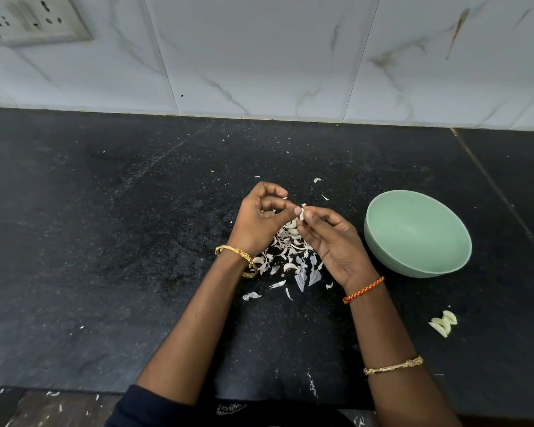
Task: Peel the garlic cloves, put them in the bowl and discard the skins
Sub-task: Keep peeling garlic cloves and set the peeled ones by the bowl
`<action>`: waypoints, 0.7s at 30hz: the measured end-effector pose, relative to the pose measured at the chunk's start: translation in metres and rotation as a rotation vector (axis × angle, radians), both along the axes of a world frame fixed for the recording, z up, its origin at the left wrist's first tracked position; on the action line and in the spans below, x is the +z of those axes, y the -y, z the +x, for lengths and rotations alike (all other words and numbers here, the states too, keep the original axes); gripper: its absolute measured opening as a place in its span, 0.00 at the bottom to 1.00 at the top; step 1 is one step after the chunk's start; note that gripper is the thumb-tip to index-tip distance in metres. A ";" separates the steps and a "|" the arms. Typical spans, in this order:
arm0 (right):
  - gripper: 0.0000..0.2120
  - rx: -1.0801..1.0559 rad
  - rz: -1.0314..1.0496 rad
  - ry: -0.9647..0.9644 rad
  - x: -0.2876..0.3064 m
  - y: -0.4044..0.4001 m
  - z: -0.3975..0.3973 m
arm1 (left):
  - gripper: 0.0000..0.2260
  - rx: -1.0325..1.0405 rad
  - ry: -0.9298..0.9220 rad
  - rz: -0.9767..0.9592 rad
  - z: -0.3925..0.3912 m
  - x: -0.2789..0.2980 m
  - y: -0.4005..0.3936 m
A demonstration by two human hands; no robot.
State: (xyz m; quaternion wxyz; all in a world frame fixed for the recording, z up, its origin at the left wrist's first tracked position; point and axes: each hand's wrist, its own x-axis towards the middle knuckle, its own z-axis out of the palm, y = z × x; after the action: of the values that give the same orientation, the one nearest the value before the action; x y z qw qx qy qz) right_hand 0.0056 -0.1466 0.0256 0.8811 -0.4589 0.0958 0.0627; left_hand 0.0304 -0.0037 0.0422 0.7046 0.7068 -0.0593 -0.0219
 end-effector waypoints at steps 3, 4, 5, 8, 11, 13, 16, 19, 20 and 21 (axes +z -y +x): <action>0.14 0.003 0.004 0.014 0.000 0.003 0.002 | 0.14 -0.039 0.012 0.022 0.000 0.001 0.000; 0.16 0.003 -0.004 0.015 0.000 0.003 0.002 | 0.14 -0.047 0.026 0.044 0.000 0.000 0.000; 0.17 0.001 -0.009 0.011 0.000 0.004 0.002 | 0.14 -0.050 0.043 0.071 0.000 -0.001 0.001; 0.12 -0.006 0.000 -0.005 0.000 0.004 0.001 | 0.14 -0.030 0.121 0.177 -0.001 -0.003 0.006; 0.10 -0.006 0.046 -0.025 0.000 0.002 0.000 | 0.12 -0.057 0.181 0.234 -0.004 -0.005 0.010; 0.09 -0.019 0.121 -0.036 0.001 0.001 0.000 | 0.12 -0.121 0.190 0.236 -0.004 -0.005 0.010; 0.08 -0.037 0.206 -0.054 0.003 0.001 0.000 | 0.11 -0.184 0.141 0.131 -0.003 -0.001 0.007; 0.08 -0.039 0.242 -0.070 0.005 0.002 0.000 | 0.06 -0.118 0.079 0.071 0.002 -0.002 0.001; 0.08 -0.037 0.238 -0.071 0.006 0.002 0.000 | 0.06 -0.098 0.080 0.073 0.003 -0.003 0.000; 0.08 -0.033 0.232 -0.072 0.006 0.001 0.000 | 0.07 -0.090 0.086 0.068 0.003 -0.003 -0.001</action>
State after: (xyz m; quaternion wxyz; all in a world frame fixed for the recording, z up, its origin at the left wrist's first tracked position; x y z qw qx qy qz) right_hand 0.0061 -0.1478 0.0318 0.9252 -0.3495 0.1270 0.0753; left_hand 0.0330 -0.0032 0.0392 0.6752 0.7273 -0.1204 -0.0255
